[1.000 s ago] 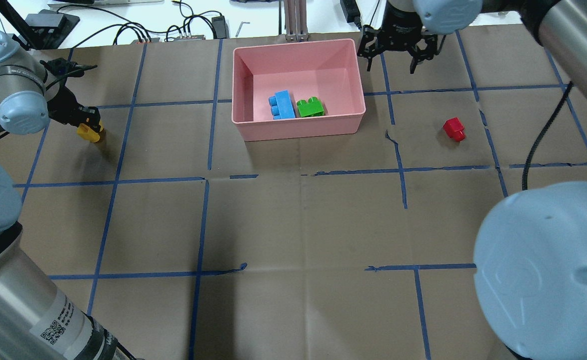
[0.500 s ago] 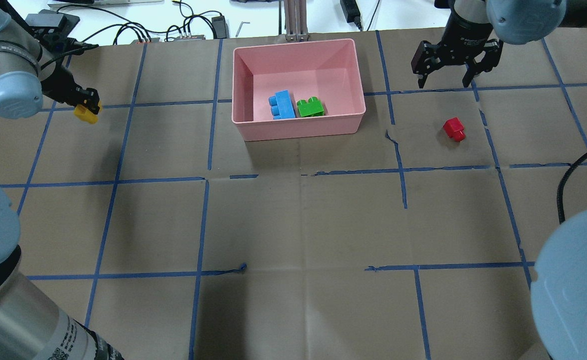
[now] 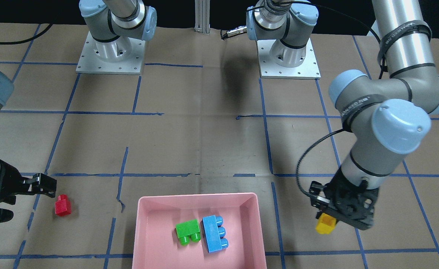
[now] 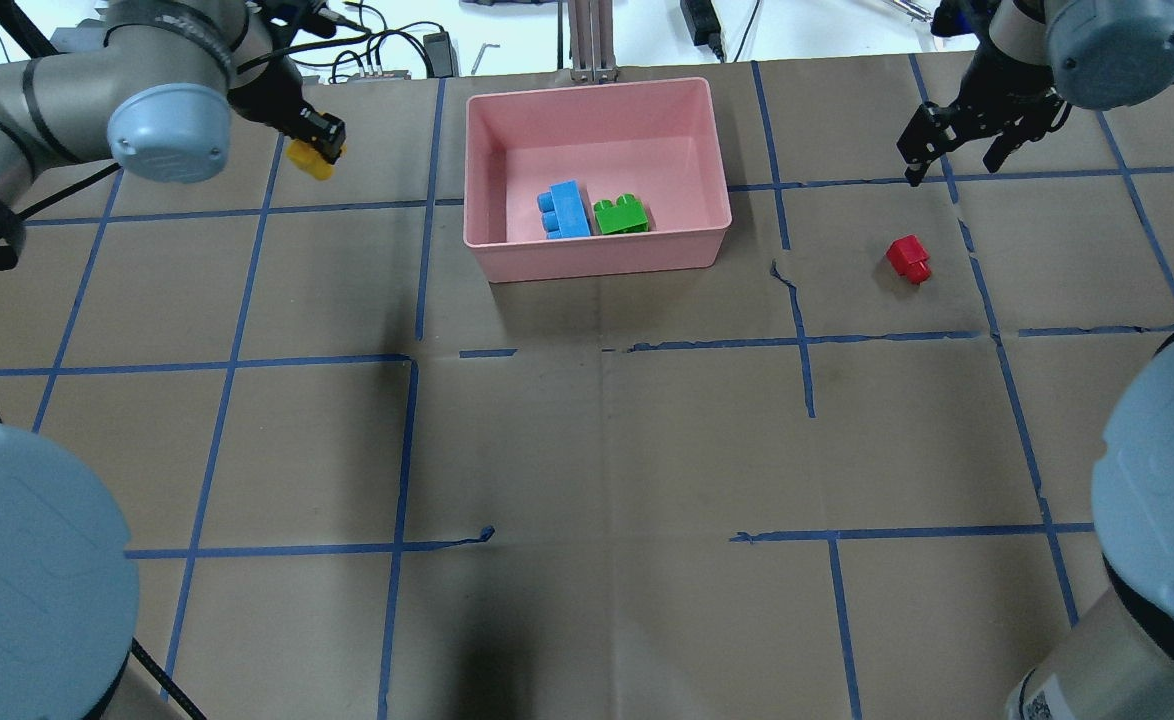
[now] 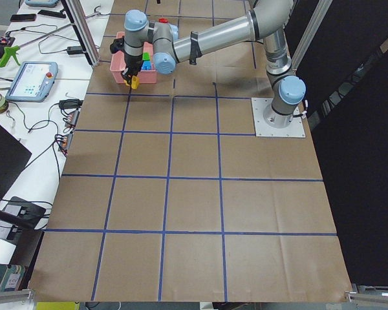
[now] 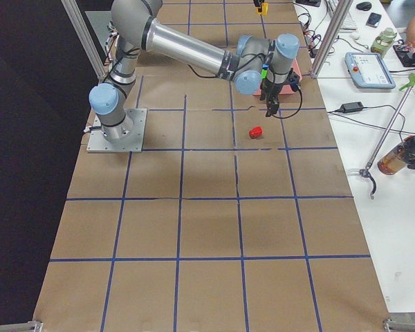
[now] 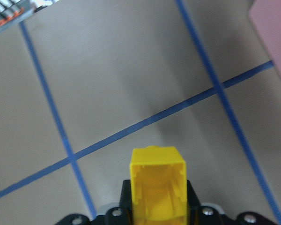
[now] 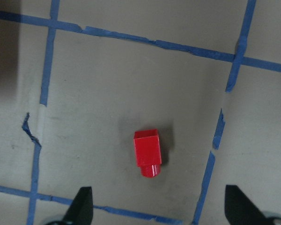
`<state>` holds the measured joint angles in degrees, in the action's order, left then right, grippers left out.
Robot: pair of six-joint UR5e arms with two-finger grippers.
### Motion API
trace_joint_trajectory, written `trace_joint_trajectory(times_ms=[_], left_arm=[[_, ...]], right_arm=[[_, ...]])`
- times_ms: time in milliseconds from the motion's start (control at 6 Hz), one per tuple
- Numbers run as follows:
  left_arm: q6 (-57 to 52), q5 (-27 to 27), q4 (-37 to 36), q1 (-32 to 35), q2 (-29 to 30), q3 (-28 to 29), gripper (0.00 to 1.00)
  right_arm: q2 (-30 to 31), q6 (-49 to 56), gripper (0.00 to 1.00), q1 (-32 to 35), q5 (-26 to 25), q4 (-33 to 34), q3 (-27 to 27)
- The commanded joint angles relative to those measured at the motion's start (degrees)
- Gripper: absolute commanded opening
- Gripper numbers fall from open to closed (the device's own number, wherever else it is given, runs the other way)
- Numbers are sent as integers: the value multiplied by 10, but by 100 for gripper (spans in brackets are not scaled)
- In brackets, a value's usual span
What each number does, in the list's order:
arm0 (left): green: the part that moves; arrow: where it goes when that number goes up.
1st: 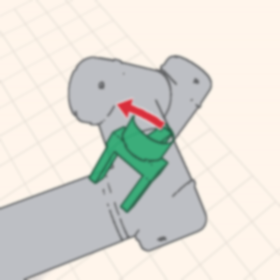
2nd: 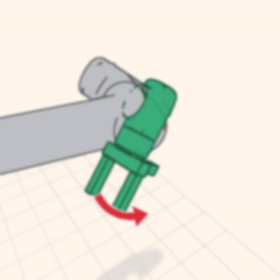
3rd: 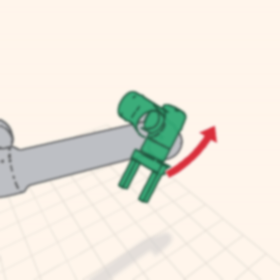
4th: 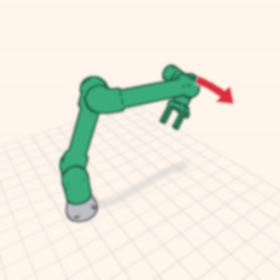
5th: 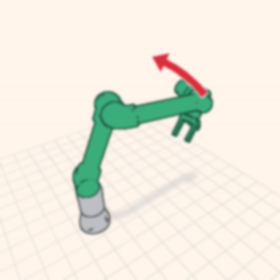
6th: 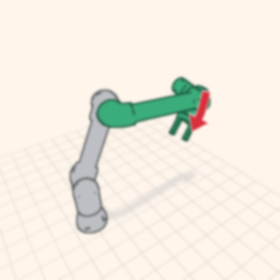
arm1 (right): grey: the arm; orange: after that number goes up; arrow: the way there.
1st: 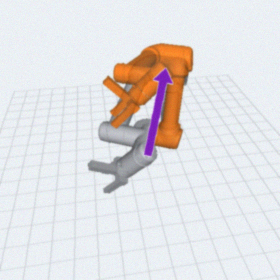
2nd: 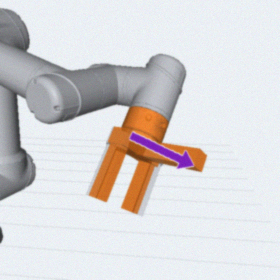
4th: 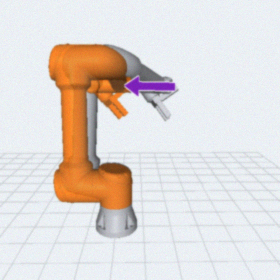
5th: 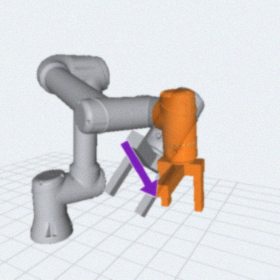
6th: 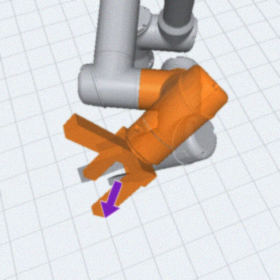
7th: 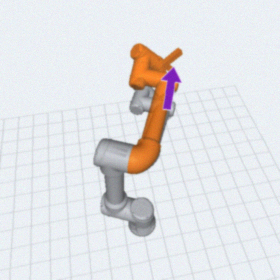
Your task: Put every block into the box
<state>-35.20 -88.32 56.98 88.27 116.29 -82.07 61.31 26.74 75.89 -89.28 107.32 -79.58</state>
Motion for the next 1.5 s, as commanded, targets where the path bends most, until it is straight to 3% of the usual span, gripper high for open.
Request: trace_joint_trajectory(times_ms=[0, 333, 500, 667, 833, 1000, 1333], left_arm=[[19, -4, 1, 113, 9, 4, 0], [119, -4, -58, 152, 101, 29, 0], [120, -2, -60, 156, 143, 79, 0], [124, -2, -60, 161, 170, 112, 0], [123, -3, -61, 163, 174, 111, 5], [122, -4, -60, 163, 169, 109, 95], [121, -6, -37, 160, 131, 100, 100]], right_arm=[[-40, 36, 99, -7, 3, 54, -17], [-63, 34, 99, -6, 3, 124, -84], [-63, 31, 99, -1, 3, 172, -117], [-63, 30, 98, -2, 2, 177, -123], [-60, 30, 70, -1, -4, 173, -123], [-59, 30, 48, -2, -6, 170, -123], [-57, 30, 33, -2, -6, 170, -117]])
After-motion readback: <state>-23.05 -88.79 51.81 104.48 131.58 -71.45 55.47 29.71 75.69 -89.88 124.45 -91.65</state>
